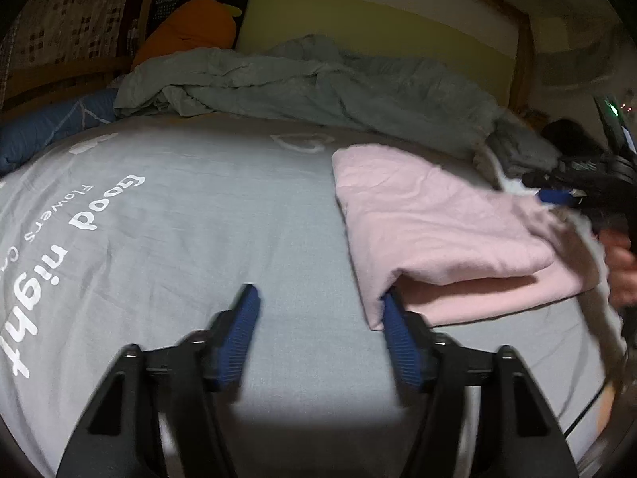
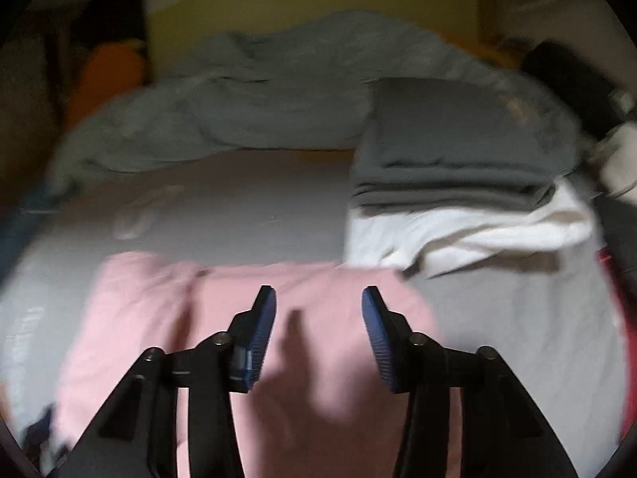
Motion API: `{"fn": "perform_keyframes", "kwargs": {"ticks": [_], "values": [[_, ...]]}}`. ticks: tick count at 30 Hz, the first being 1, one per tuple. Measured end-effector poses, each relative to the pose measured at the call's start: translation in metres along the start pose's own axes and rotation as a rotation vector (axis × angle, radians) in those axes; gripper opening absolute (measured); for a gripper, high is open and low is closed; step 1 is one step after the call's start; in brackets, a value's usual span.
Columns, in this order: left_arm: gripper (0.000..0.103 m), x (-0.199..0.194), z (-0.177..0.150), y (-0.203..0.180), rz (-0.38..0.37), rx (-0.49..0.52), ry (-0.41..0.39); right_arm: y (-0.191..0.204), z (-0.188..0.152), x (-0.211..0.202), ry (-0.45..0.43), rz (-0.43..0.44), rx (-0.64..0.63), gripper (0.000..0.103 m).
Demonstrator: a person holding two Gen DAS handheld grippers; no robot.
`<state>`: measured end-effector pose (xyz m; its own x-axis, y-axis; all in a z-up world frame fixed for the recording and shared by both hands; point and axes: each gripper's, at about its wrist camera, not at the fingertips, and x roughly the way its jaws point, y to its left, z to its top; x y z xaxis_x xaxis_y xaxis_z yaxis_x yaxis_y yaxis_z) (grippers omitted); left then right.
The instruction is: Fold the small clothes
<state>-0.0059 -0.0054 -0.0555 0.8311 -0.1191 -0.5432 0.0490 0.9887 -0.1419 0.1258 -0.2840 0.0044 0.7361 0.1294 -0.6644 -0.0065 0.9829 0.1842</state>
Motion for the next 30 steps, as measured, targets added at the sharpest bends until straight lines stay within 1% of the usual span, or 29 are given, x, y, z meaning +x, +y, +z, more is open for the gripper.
{"fn": "perform_keyframes", "kwargs": {"ticks": [1,2,4,5,6,7,8,9,10,11,12,13,14,15,16,17,18,19,20,22,23,25,27,28,30], "values": [[0.028,-0.003,0.000,-0.006,-0.023,0.032,-0.015,0.001,-0.006,-0.007,0.026,0.111,0.005,0.046],[0.024,-0.007,-0.001,-0.015,-0.011,0.076,-0.036,0.005,-0.012,-0.012,0.050,0.206,0.005,0.046],[0.024,-0.013,-0.004,-0.037,0.043,0.184,-0.083,0.025,-0.030,-0.027,0.096,0.388,-0.034,0.046],[0.024,-0.013,-0.004,-0.044,0.045,0.219,-0.089,0.034,-0.038,-0.032,0.100,0.419,-0.061,0.046],[0.025,-0.012,-0.004,-0.050,0.041,0.241,-0.088,0.043,-0.045,-0.037,0.101,0.422,-0.096,0.046],[0.027,-0.010,-0.004,-0.052,0.048,0.250,-0.084,0.054,-0.052,-0.041,0.098,0.393,-0.142,0.046],[0.032,-0.006,-0.002,-0.052,0.054,0.254,-0.068,0.066,-0.058,-0.042,0.094,0.353,-0.187,0.046],[0.034,0.000,-0.001,-0.051,0.059,0.251,-0.033,0.072,-0.062,-0.041,0.094,0.331,-0.213,0.046],[0.034,0.008,0.001,-0.048,0.068,0.240,0.009,0.081,-0.069,-0.037,0.110,0.308,-0.238,0.046],[0.026,0.012,0.001,-0.043,0.067,0.216,0.030,0.079,-0.069,-0.034,0.128,0.301,-0.246,0.046],[0.020,0.011,0.002,-0.038,0.077,0.191,0.025,0.084,-0.072,-0.026,0.157,0.289,-0.267,0.046],[0.020,0.009,0.003,-0.035,0.087,0.181,0.019,0.084,-0.073,-0.022,0.164,0.276,-0.285,0.046],[0.019,0.008,0.002,-0.034,0.090,0.189,0.017,0.079,-0.074,-0.021,0.156,0.267,-0.290,0.040],[0.019,0.007,0.000,-0.035,0.097,0.202,0.010,0.078,-0.076,-0.022,0.140,0.260,-0.288,0.027],[0.016,0.005,-0.002,-0.036,0.102,0.212,0.002,0.077,-0.078,-0.024,0.126,0.260,-0.279,0.003],[0.015,0.005,-0.003,-0.038,0.105,0.222,-0.002,0.074,-0.080,-0.028,0.116,0.287,-0.255,0.003],[0.015,0.004,-0.005,-0.039,0.114,0.231,-0.006,0.069,-0.087,-0.032,0.103,0.292,-0.240,0.003],[0.014,0.002,-0.006,-0.040,0.119,0.235,-0.010,0.066,-0.091,-0.036,0.091,0.280,-0.227,0.003],[0.014,0.000,-0.009,-0.039,0.117,0.234,-0.009,0.066,-0.092,-0.037,0.098,0.270,-0.226,0.003],[0.013,-0.003,-0.014,-0.036,0.112,0.233,0.015,0.064,-0.101,-0.040,0.098,0.260,-0.213,0.003],[0.013,-0.004,-0.017,-0.036,0.117,0.249,0.016,0.065,-0.103,-0.039,0.096,0.256,-0.212,0.003],[0.013,-0.004,-0.020,-0.040,0.137,0.283,0.010,0.065,-0.110,-0.038,0.102,0.234,-0.230,0.003],[0.013,-0.004,-0.019,-0.042,0.143,0.290,0.012,0.068,-0.113,-0.034,0.094,0.214,-0.257,0.003],[0.013,-0.007,-0.018,-0.041,0.130,0.285,0.012,0.069,-0.113,-0.033,0.087,0.210,-0.273,0.004],[0.013,-0.019,-0.015,-0.034,0.073,0.247,-0.010,0.067,-0.111,-0.038,0.080,0.218,-0.267,0.011]]}}
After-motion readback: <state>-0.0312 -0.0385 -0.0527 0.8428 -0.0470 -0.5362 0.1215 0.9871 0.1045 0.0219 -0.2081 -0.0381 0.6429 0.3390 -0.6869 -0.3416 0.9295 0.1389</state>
